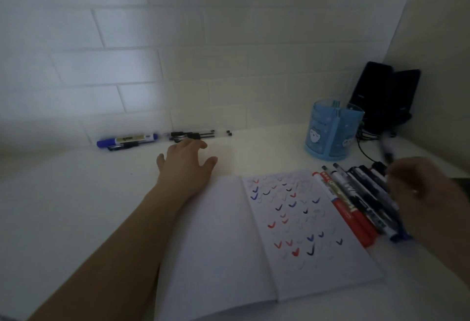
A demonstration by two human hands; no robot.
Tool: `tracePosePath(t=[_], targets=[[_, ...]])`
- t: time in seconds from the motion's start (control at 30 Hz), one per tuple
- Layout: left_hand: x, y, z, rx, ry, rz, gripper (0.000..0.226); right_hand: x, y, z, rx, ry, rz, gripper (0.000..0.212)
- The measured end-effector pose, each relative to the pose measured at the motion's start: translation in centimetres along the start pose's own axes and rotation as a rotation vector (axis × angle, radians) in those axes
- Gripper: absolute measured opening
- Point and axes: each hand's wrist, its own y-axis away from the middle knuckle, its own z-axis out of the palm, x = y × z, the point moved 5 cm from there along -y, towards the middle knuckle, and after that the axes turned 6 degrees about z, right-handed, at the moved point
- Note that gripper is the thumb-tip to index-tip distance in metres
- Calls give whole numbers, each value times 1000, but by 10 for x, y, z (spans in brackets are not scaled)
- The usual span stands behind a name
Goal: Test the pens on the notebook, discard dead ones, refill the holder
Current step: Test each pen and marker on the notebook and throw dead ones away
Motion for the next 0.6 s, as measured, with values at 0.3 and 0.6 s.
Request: tracePosePath(t=[0.3,0.6], targets=[[13,-14,25,-179,-320,139,55,-12,9,25,-131,551,-151,27],[-8,-66,13,-137,-527,216,32,-10,9,15,-184,464,-208,33]])
